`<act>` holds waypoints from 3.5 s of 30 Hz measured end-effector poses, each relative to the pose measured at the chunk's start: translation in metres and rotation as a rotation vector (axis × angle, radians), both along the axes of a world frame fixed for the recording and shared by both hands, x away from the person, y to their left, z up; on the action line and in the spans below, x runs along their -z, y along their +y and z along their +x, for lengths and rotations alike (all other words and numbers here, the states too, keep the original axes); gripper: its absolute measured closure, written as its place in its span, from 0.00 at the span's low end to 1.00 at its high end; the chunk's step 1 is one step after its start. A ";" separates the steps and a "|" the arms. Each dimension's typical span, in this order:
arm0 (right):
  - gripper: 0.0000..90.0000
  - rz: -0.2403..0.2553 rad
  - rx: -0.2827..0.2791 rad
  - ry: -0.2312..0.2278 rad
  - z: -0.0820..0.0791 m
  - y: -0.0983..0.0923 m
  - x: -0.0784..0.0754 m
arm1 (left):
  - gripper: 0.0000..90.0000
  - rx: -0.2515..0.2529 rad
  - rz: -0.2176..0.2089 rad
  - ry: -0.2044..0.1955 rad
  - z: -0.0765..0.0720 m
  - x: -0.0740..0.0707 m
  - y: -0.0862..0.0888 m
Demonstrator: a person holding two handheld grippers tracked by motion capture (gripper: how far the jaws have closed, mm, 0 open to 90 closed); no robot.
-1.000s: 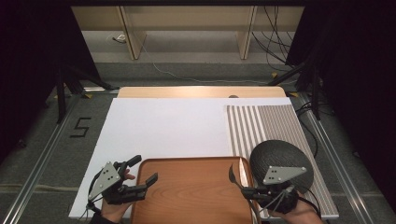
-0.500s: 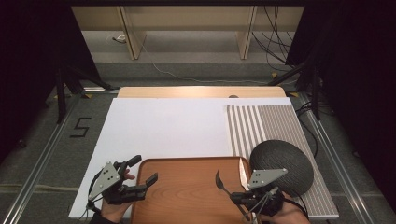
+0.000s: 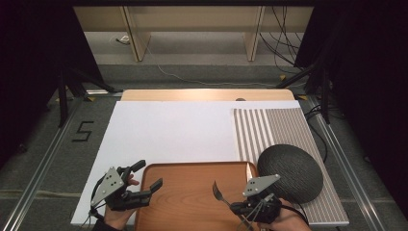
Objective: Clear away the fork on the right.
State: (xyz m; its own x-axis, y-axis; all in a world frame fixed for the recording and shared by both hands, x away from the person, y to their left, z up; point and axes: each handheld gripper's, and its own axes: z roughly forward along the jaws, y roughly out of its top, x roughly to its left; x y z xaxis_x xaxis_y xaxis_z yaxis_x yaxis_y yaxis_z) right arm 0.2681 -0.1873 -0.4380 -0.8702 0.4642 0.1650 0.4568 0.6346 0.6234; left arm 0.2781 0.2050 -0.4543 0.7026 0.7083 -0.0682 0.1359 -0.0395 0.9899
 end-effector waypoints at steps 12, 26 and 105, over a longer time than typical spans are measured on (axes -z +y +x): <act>0.95 -0.064 -0.028 0.032 0.002 0.008 0.004 | 0.18 -0.001 0.001 -0.001 0.000 0.000 0.000; 0.95 -0.156 -0.044 0.059 0.004 0.014 0.014 | 0.18 0.000 0.002 -0.002 0.000 0.000 0.000; 1.00 -0.303 -0.145 -0.118 -0.006 0.052 0.035 | 0.18 0.001 0.001 0.001 0.000 0.000 0.000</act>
State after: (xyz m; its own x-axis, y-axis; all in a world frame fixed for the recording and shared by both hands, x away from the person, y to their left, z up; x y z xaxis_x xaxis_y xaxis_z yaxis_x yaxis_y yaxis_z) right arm 0.2617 -0.1348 -0.4728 -0.9354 0.3474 -0.0662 0.2851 0.8514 0.4403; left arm 0.2782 0.2049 -0.4543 0.7031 0.7078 -0.0677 0.1366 -0.0409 0.9898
